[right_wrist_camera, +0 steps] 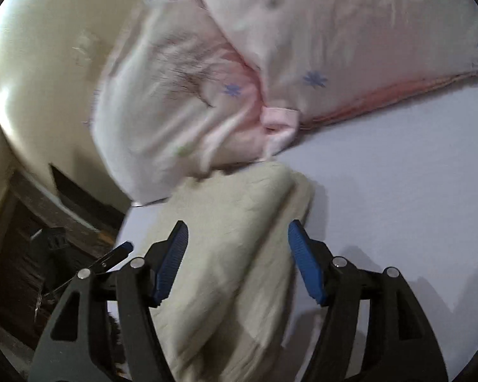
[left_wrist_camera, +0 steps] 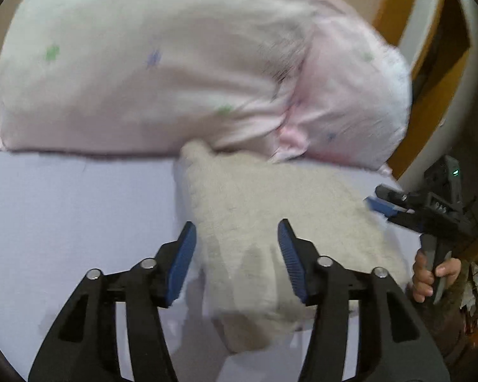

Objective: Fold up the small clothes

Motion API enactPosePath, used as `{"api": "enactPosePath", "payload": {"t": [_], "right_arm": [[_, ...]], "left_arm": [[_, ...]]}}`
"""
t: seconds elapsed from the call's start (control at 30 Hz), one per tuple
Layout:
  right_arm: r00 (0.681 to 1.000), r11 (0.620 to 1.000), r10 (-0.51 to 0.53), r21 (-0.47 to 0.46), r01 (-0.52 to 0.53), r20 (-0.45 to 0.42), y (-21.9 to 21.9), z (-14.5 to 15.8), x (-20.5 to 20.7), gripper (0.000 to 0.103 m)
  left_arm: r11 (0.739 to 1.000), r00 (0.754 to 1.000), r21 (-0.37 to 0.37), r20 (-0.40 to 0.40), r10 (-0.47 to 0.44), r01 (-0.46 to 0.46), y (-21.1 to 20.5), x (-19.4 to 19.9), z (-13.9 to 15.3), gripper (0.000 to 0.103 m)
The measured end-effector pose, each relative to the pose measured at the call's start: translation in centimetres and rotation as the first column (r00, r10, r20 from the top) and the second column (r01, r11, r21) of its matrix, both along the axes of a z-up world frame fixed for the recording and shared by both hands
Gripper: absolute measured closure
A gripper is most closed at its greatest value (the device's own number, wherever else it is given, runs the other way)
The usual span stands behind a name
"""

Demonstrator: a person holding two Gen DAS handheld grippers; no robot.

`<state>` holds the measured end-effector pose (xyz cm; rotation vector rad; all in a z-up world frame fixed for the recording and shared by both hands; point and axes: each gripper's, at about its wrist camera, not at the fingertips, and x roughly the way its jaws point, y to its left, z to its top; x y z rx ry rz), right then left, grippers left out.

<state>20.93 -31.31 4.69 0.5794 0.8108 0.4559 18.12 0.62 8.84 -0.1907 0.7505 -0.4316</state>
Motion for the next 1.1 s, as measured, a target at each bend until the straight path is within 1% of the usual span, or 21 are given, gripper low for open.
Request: {"api": "enactPosePath", "payload": {"t": [0.03, 0.07, 0.13, 0.2, 0.23, 0.27, 0.33, 0.37, 0.4, 0.43, 0.47, 0.5, 0.53, 0.57, 0.63, 0.7, 0.77, 0.8, 0.87, 0.93, 1.1], "right_arm": [[1.000, 1.000, 0.022, -0.014, -0.022, -0.011, 0.6, 0.0, -0.3, 0.044], [0.997, 0.997, 0.056, -0.054, -0.058, -0.044, 1.9, -0.2, -0.1, 0.070], [0.994, 0.984, 0.062, -0.160, -0.076, -0.090, 3.8, -0.9, 0.7, 0.090], [1.000, 0.979, -0.005, -0.205, 0.000, -0.023, 3.4, -0.3, 1.0, 0.092], [0.999, 0.979, -0.041, -0.199, 0.038, -0.007, 2.6, 0.0, 1.0, 0.093], [0.996, 0.979, -0.092, -0.181, 0.090, -0.005, 1.5, -0.1, 1.3, 0.093], [0.991, 0.978, -0.112, -0.187, 0.098, -0.069, 0.8, -1.5, 2.1, 0.092], [0.990, 0.972, -0.108, -0.221, 0.086, -0.090, 1.2, -2.3, 2.2, 0.091], [0.992, 0.967, -0.107, -0.239, 0.087, -0.072, 1.3, -2.1, 1.8, 0.089], [0.992, 0.963, -0.106, -0.255, 0.086, -0.067, 1.4, -1.7, 1.5, 0.083], [0.992, 0.963, -0.111, -0.252, 0.091, -0.066, 1.2, -1.1, 1.0, 0.071], [0.992, 0.965, -0.119, -0.239, 0.105, -0.046, 1.0, 0.0, -0.3, 0.066], [0.992, 0.961, -0.124, -0.250, 0.118, -0.011, 0.8, 1.2, -1.7, 0.041], [0.992, 0.955, -0.128, -0.268, 0.127, 0.015, 0.9, 2.0, -2.4, 0.006], [0.983, 0.934, -0.142, -0.313, 0.173, 0.118, 1.3, 4.2, -6.6, 0.002], [0.977, 0.924, -0.121, -0.340, 0.175, 0.175, 2.3, 5.0, -9.3, 0.002], [0.976, 0.900, -0.125, -0.394, 0.187, 0.177, 3.4, 4.8, -11.8, 0.002], [0.979, 0.875, -0.141, -0.444, 0.192, 0.145, 4.1, 4.1, -13.2, 0.002], [0.988, 0.869, -0.134, -0.470, 0.152, 0.072, 5.2, 2.4, -13.8, 0.002], [0.995, 0.870, -0.104, -0.485, 0.093, 0.003, 6.6, 0.9, -13.1, 0.002], [0.991, 0.799, -0.128, -0.596, 0.073, -0.049, 10.7, -1.8, -11.8, 0.002]], "left_arm": [[1.000, 1.000, -0.013, 0.009, -0.014, 0.014, -0.7, -0.1, 0.2, 0.045], [0.999, 0.999, -0.026, 0.010, -0.044, 0.045, -1.8, -0.3, 0.3, 0.045], [0.995, 0.996, -0.024, -0.010, -0.093, 0.092, -3.4, -0.2, -0.7, 0.045], [0.993, 0.992, 0.007, -0.050, -0.120, 0.120, -4.6, 0.2, -2.2, 0.048], [0.991, 0.989, 0.014, -0.066, -0.135, 0.136, -4.7, 0.4, -3.2, 0.052], [0.989, 0.987, 0.013, -0.075, -0.144, 0.146, -5.0, 0.6, -3.7, 0.060], [0.989, 0.987, 0.019, -0.069, -0.147, 0.148, -5.5, 0.8, -4.5, 0.062], [0.989, 0.987, 0.029, -0.061, -0.146, 0.148, -5.6, 0.8, -4.5, 0.062], [0.987, 0.988, 0.057, -0.050, -0.147, 0.149, -6.0, 0.8, -4.5, 0.062], [0.987, 0.988, 0.064, -0.046, -0.146, 0.148, -5.9, 0.5, -4.4, 0.062], [0.989, 0.990, 0.054, -0.037, -0.137, 0.139, -5.7, 0.2, -4.1, 0.062], [0.990, 0.991, 0.041, -0.027, -0.132, 0.133, -4.8, -0.8, -3.8, 0.061], [0.992, 0.993, 0.026, -0.016, -0.120, 0.121, -4.4, -1.3, -3.5, 0.057], [0.995, 0.995, 0.019, -0.002, -0.096, 0.096, -3.6, -2.2, -3.1, 0.051], [0.999, 1.000, 0.040, 0.030, -0.006, 0.005, -2.2, -4.0, -2.7, 0.016], [0.990, 0.995, 0.104, 0.043, 0.095, -0.099, -1.2, -6.2, -2.8, 0.004], [0.977, 0.988, 0.151, 0.015, 0.153, -0.154, -1.0, -7.6, -3.6, 0.001], [0.975, 0.987, 0.159, -0.010, 0.161, -0.158, -1.1, -7.8, -4.2, 0.001], [0.973, 0.984, 0.173, -0.062, 0.165, -0.153, -1.3, -8.1, -5.4, 0.001], [0.967, 0.983, 0.207, -0.078, 0.169, -0.150, -1.8, -8.3, -6.3, 0.001], [0.948, 0.981, 0.277, -0.062, 0.183, -0.159, -3.0, -8.3, -7.2, 0.001]]}}
